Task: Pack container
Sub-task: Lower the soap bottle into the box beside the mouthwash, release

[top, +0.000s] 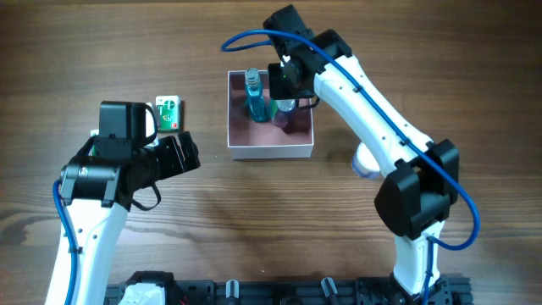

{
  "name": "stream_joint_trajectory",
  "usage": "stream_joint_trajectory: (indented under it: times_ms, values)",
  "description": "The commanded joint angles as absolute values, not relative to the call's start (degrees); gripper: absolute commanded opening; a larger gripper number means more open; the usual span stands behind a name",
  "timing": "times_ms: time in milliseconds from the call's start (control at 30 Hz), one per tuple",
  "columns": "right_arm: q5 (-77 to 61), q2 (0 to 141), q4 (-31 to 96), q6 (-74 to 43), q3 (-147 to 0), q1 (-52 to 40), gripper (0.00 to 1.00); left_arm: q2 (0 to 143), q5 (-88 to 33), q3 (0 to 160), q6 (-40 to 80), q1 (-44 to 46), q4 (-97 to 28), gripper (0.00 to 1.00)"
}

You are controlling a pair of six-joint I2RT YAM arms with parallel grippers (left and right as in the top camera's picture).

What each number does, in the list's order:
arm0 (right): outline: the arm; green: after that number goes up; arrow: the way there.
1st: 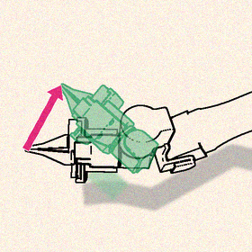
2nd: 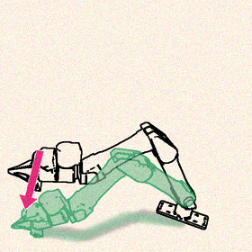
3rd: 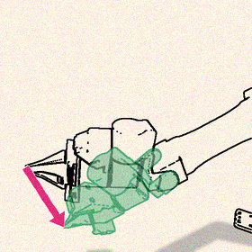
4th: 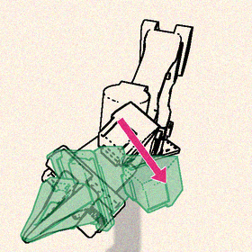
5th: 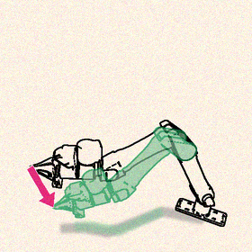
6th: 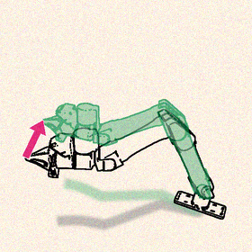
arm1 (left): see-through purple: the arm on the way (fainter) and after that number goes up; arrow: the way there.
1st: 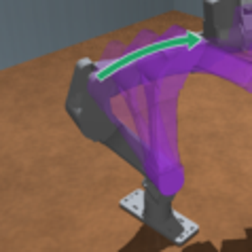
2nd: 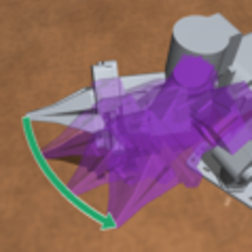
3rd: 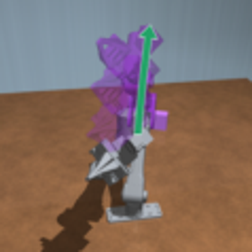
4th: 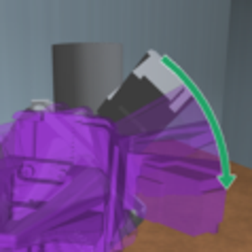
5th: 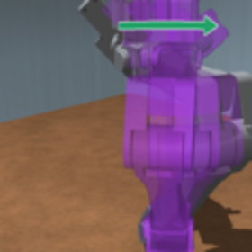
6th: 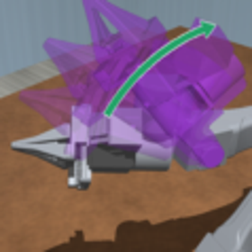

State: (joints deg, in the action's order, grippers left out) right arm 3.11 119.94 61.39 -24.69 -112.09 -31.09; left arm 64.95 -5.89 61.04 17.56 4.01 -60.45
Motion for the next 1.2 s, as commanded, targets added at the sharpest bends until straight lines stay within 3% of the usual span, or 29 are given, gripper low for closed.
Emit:
stream_joint_trajectory:
  times_ms: [0,433,600,867,1167]
  values:
    - [5.6,120.7,60.5,-27.2,-112.9,-31.3,0.04,64.9,-5.5,62.1,18.5,3.7,-60.5,1.0]
    - [6.0,124.3,57.1,-27.1,-112.9,-31.2,0.06,64.9,-5.5,62.1,18.5,3.7,-60.5,1.0]
    - [6.0,124.3,56.4,-27.0,-112.9,-31.2,0.37,64.9,-5.5,62.1,18.5,3.7,-60.5,1.0]
    - [6.0,124.3,56.4,-26.9,-112.9,-31.2,0.63,64.9,-5.5,62.1,18.5,3.7,-60.5,1.0]
    - [6.0,124.3,56.7,-26.9,-112.9,-31.2,0.71,64.9,-5.5,62.1,18.5,3.7,-60.5,1.0]
